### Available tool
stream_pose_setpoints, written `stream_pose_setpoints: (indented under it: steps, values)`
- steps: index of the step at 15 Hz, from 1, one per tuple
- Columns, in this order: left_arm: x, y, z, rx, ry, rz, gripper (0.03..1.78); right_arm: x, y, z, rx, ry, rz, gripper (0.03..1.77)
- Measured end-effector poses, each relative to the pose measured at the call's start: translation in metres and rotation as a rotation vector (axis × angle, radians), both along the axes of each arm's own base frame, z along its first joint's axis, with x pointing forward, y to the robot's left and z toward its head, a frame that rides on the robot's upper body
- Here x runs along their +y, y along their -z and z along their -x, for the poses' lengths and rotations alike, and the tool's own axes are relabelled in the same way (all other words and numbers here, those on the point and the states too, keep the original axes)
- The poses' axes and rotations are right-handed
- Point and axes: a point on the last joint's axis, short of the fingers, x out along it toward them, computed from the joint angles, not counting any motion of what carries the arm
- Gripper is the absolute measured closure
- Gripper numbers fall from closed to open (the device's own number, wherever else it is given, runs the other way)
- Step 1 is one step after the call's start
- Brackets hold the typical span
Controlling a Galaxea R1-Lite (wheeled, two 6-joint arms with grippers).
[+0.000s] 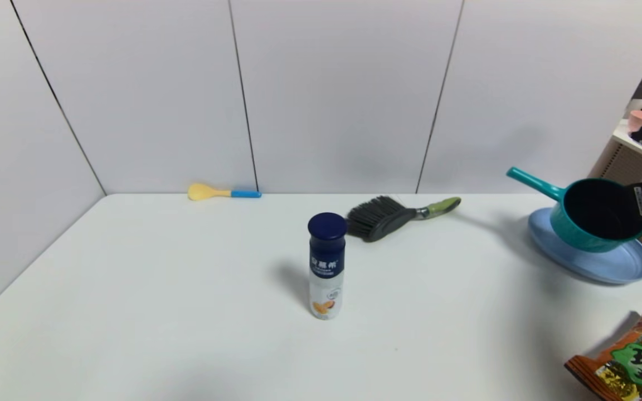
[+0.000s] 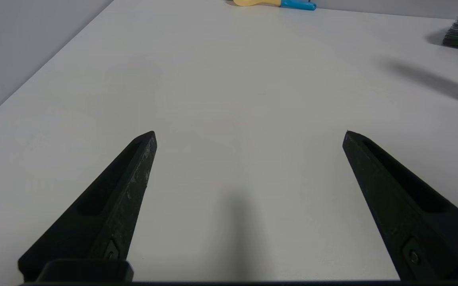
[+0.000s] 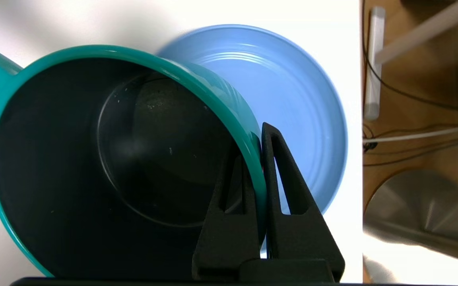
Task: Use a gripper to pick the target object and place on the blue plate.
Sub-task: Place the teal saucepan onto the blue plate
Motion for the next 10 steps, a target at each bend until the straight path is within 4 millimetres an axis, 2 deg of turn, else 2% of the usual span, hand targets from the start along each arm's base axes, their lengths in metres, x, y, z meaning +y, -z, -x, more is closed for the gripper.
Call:
stream_pose_setpoints:
  steps: [5, 10]
  values:
    - [0.000, 0.000, 0.000, 0.000, 0.000, 0.000, 0.12, -0.016, 0.018, -0.020, 0.022, 0.053, -0.054, 1.67]
    - [0.000, 0.000, 0.000, 0.000, 0.000, 0.000, 0.12, -0.026, 0.030, -0.024, 0.041, 0.073, -0.064, 1.67]
